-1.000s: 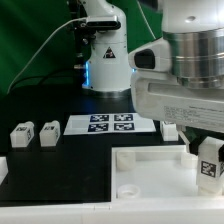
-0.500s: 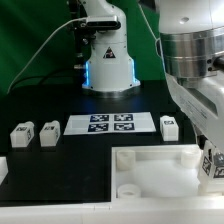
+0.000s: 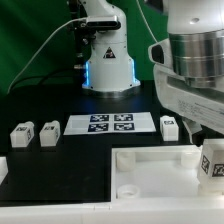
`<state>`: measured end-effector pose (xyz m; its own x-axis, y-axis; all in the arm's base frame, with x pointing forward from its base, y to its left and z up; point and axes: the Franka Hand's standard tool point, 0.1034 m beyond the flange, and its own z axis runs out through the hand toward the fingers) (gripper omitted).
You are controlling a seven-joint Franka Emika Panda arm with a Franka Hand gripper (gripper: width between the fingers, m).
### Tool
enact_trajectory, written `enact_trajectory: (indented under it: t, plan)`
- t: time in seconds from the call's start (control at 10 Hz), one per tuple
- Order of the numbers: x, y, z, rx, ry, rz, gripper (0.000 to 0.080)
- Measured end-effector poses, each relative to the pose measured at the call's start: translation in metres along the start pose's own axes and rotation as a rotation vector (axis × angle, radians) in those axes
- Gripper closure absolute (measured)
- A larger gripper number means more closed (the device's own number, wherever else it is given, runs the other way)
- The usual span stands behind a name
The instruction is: Assemble one leg
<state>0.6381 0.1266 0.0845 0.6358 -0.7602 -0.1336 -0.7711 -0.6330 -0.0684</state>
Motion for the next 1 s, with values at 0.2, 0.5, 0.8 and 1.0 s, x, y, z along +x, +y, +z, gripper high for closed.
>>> enact_trajectory:
  t: [0.2, 0.5, 0.8, 1.0]
  plan:
    - [-0.001, 0.0, 0.001, -0.006, 0.002, -0.199, 0.0152]
    - [0.008, 0.006, 0.001, -0.03, 0.003, -0.676, 0.015]
    - [0.014, 0.009, 0.002, -0.032, 0.014, -0.807, 0.026]
    - [0.013, 0.008, 0.002, -0.025, 0.012, -0.714, 0.0397]
